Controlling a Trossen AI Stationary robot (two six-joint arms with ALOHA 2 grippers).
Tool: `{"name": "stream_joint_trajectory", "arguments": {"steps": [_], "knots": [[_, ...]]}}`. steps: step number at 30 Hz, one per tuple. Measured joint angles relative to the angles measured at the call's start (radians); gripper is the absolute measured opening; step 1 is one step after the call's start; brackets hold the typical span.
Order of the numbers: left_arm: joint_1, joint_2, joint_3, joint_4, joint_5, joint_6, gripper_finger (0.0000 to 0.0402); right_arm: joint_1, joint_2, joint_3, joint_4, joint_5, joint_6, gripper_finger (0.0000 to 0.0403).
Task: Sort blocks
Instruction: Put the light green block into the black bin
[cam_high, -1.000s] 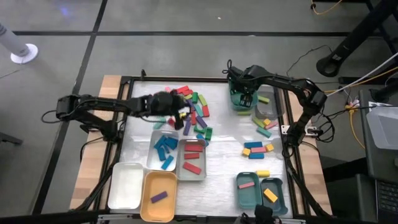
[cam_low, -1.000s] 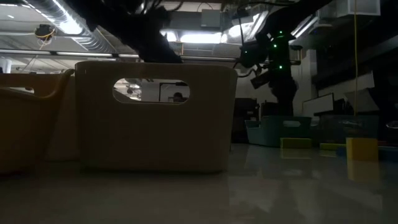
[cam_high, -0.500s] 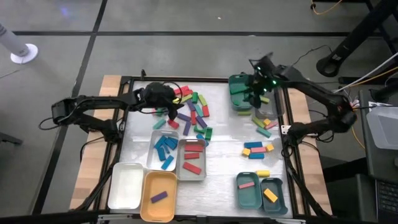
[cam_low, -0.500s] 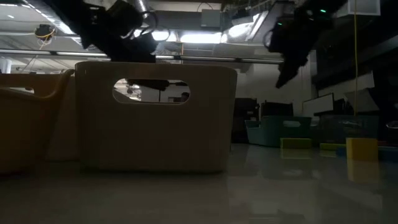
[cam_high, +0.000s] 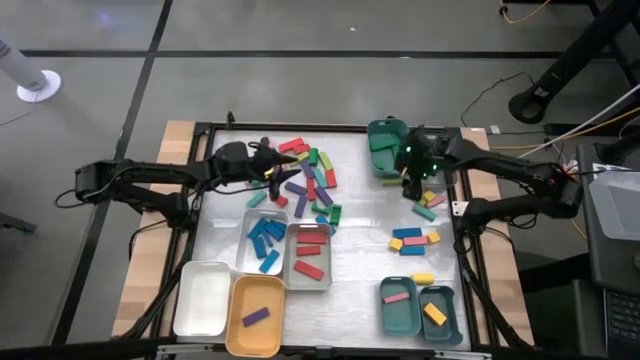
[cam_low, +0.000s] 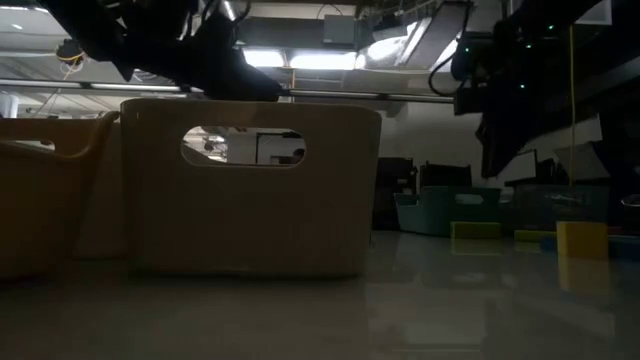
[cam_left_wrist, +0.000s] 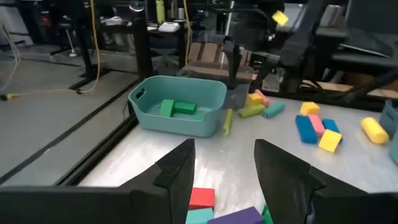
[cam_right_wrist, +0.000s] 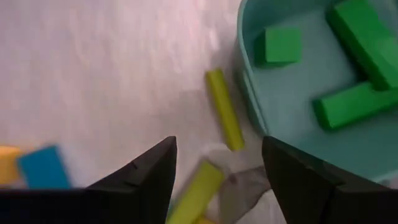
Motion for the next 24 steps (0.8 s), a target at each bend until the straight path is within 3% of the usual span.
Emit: {"name": "stream_joint_trajectory", "arguments": {"steps": [6, 14, 24], "knots": [[-0.019, 0.000, 0.000, -0.013, 0.000, 0.003, 0.0155, 0.133, 0.000, -0.055, 0.040, 0.198, 0.151, 0.0237], [-0.019, 0.001, 0.000, -0.016, 0.000, 0.003, 0.0155, 0.236, 0.000, -0.153, 0.150, 0.225, 0.170, 0.0237], [-0.019, 0.001, 0.000, -0.052, -0.001, 0.003, 0.0155, 0.248, 0.001, -0.227, 0.297, 0.272, 0.170, 0.0237]]}}
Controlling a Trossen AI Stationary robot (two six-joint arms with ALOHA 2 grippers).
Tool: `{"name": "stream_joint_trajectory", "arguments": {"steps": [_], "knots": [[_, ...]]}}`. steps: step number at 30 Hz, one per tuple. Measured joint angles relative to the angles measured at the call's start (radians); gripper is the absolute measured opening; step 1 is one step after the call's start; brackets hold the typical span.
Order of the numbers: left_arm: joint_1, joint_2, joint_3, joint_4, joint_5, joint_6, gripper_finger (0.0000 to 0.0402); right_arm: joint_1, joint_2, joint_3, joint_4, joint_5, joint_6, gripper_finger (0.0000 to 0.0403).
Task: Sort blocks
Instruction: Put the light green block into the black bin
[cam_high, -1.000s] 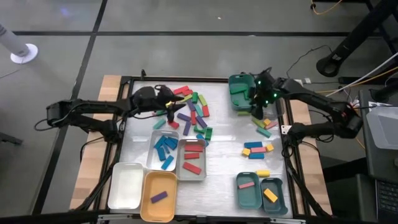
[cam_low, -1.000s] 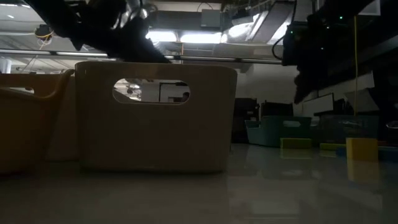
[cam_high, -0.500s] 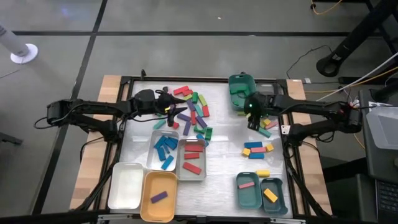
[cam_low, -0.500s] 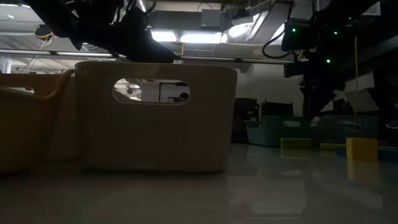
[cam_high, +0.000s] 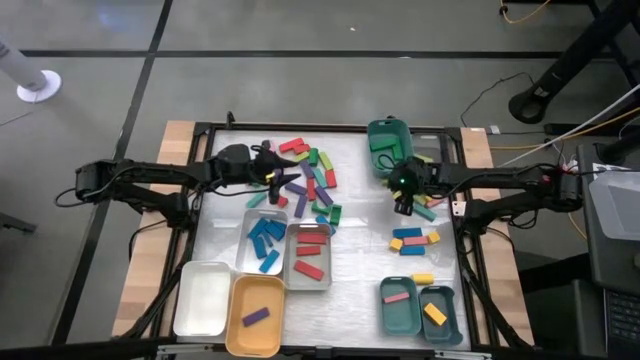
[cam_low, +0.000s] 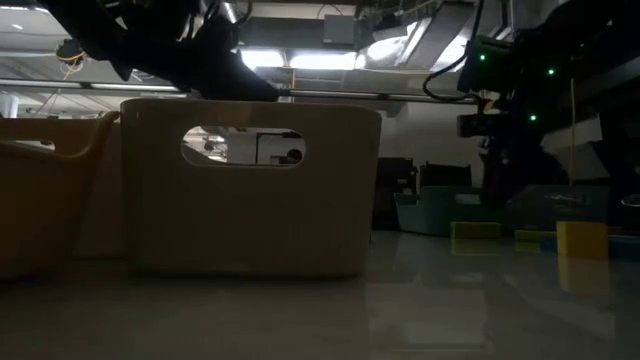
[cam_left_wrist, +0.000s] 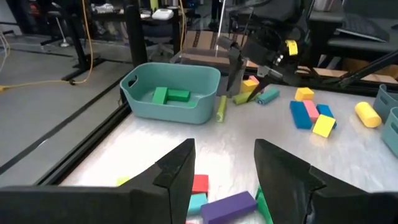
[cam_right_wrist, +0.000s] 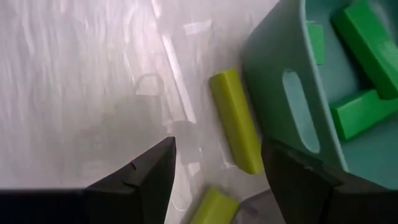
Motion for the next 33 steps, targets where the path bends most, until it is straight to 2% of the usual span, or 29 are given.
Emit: {"name": "stream_joint_trajectory", "arguments": {"steps": [5, 11, 16, 20, 30, 33], "knots": [[-0.001, 0.001, 0.000, -0.028, 0.000, 0.000, 0.0155, 0.000, 0.008, -0.006, 0.037, 0.000, 0.000, 0.0237], [-0.003, 0.001, 0.000, -0.042, 0.000, -0.006, 0.0155, 0.000, 0.088, -0.007, 0.058, -0.010, 0.020, 0.0237], [-0.015, 0.001, 0.000, -0.045, -0.001, -0.003, 0.0155, 0.000, 0.160, -0.007, 0.125, 0.064, 0.023, 0.0237], [-0.031, 0.001, 0.000, -0.045, -0.001, 0.016, 0.0155, -0.002, 0.198, -0.007, 0.146, 0.071, 0.023, 0.0237], [-0.040, 0.001, 0.000, -0.044, 0.000, 0.026, 0.0155, -0.002, 0.251, -0.002, 0.145, 0.003, 0.025, 0.0236], [-0.040, 0.001, 0.000, -0.044, 0.000, 0.022, 0.0155, -0.002, 0.252, -0.002, 0.142, -0.011, 0.026, 0.0223]]}}
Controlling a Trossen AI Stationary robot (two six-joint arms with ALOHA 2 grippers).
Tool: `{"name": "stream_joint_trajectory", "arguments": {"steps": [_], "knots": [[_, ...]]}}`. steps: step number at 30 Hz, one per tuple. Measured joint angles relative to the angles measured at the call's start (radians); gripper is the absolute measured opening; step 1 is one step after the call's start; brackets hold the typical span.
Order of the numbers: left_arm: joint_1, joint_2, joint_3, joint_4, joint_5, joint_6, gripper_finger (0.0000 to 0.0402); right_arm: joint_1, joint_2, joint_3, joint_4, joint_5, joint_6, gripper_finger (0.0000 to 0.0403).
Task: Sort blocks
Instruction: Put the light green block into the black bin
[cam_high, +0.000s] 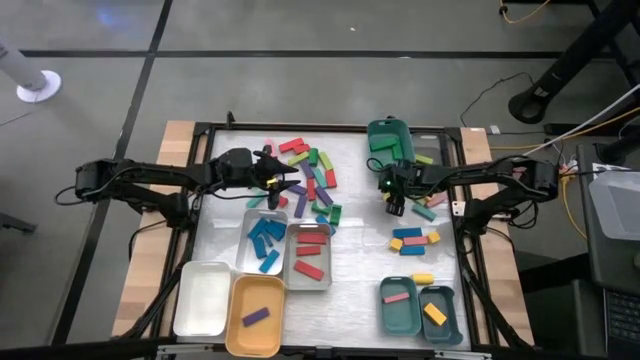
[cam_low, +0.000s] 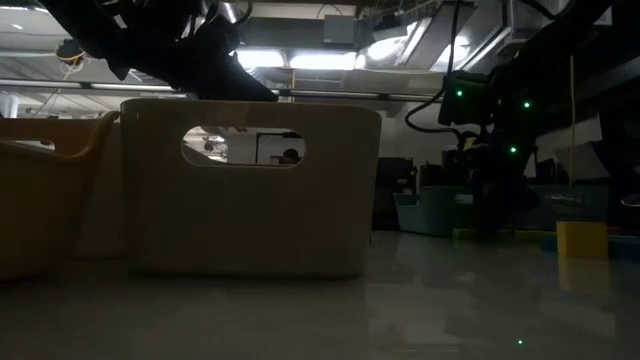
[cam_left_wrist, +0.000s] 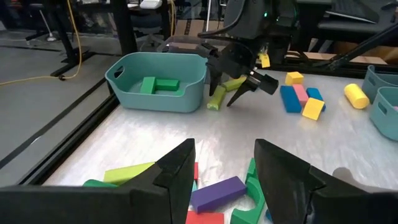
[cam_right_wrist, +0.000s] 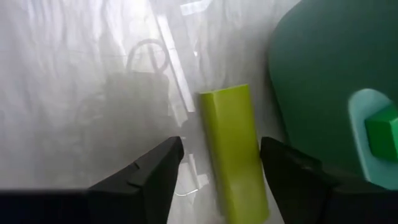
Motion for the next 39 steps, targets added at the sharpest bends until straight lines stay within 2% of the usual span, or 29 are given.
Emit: {"name": "stream_joint_trajectory", "arguments": {"steps": [8, 12, 22, 27, 31, 39], "knots": [[0.000, 0.000, 0.000, 0.001, 0.000, -0.004, 0.0155, -0.001, 0.001, -0.001, -0.028, -0.135, 0.004, 0.0146], [0.000, 0.000, 0.000, 0.000, 0.000, -0.004, 0.0155, 0.001, 0.001, 0.003, -0.039, -0.163, 0.085, 0.0123], [0.000, 0.000, 0.000, 0.000, 0.000, 0.005, 0.0155, 0.003, 0.002, 0.006, -0.041, -0.202, 0.106, 0.0144], [0.000, 0.000, 0.000, 0.001, 0.000, 0.005, 0.0155, 0.003, 0.002, 0.015, -0.043, -0.248, 0.107, 0.0123], [0.001, 0.000, 0.000, 0.000, 0.000, 0.004, 0.0155, 0.003, 0.008, 0.067, -0.091, -0.271, 0.107, 0.0109], [0.001, 0.000, 0.000, 0.000, 0.000, 0.004, 0.0155, 0.003, 0.007, 0.178, -0.134, -0.358, 0.074, 0.0116]]}}
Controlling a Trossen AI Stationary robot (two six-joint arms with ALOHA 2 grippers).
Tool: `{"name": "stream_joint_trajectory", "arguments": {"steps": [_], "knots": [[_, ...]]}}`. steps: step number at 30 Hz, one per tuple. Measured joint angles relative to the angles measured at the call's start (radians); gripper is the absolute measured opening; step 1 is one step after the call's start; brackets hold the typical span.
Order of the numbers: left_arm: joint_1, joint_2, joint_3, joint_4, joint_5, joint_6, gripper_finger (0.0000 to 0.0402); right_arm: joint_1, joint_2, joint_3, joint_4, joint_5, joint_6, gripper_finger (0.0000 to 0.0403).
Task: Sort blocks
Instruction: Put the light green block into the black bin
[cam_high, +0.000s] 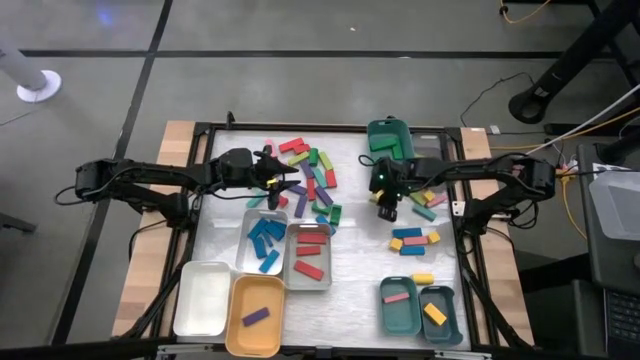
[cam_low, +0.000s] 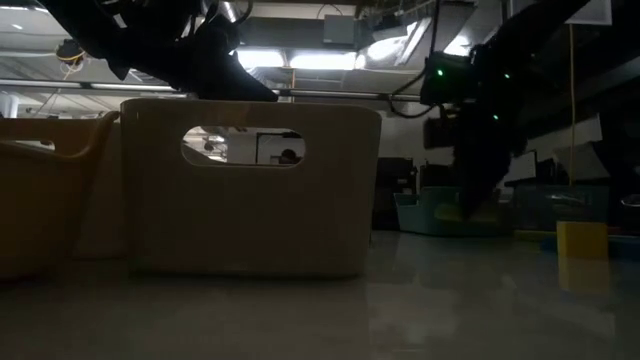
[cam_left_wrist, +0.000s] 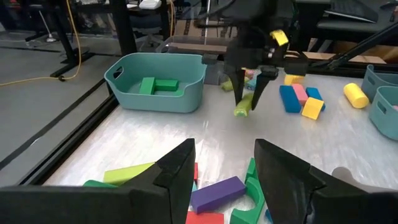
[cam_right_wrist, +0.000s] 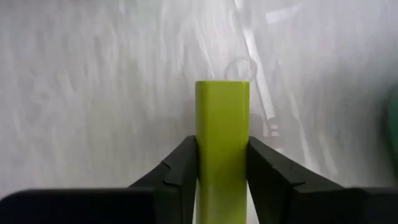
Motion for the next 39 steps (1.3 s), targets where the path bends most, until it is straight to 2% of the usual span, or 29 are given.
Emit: {"name": "stream_joint_trajectory", "arguments": {"steps": [4, 13, 17, 22, 31, 39], "knots": [[0.000, 0.000, 0.000, 0.000, 0.000, 0.000, 0.0155, 0.000, -0.001, 0.084, -0.123, 0.023, -0.065, 0.0116], [-0.001, 0.000, 0.000, 0.000, 0.000, 0.000, 0.0155, -0.001, -0.003, 0.322, -0.516, 0.287, -0.183, 0.0117], [-0.001, 0.000, 0.000, -0.001, 0.000, 0.000, 0.0155, -0.025, -0.003, 0.348, -0.655, 0.413, -0.185, 0.0117], [-0.001, 0.000, 0.000, -0.001, 0.000, 0.000, 0.0155, -0.124, -0.004, 0.319, -0.791, 0.533, -0.149, 0.0117], [-0.001, 0.000, 0.000, -0.001, 0.000, -0.001, 0.0155, -0.338, -0.006, 0.244, -0.793, 0.554, -0.134, 0.0118], [-0.001, 0.000, 0.000, -0.001, 0.000, -0.010, 0.0155, -0.390, -0.006, 0.237, -0.787, 0.538, -0.134, 0.0144]]}}
